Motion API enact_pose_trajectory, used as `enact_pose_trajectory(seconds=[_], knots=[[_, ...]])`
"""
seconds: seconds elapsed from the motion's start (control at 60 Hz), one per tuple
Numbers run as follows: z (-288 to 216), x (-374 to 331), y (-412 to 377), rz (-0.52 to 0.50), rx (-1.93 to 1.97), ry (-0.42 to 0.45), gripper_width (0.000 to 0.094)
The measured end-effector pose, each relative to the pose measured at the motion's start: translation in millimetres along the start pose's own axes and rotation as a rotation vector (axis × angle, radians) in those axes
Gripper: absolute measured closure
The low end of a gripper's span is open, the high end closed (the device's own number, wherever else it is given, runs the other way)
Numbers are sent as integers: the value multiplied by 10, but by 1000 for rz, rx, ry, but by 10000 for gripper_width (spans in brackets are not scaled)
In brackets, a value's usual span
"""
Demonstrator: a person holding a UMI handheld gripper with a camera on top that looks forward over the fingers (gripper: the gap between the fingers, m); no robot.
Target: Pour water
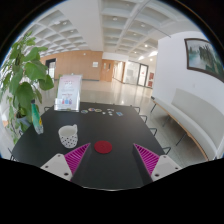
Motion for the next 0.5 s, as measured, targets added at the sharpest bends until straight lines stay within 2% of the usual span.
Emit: enact_pose_trajectory(seconds=[0.167, 0.3, 0.5], knots=[[207, -21, -276, 20, -25, -19, 76], [394, -57, -923, -33, -50, -36, 76], [375, -15, -1849, -146, -114, 6, 74]])
Point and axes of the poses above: the point between the fingertips, and its own axes, seen from behind it with the camera up: y to the right, z down, x forward, the way the camera looks, the point moved 1 cm from there along -x, backward, against the way the camera looks, and after that the axes turned 12 degrees about -y, right-handed, at the moved point
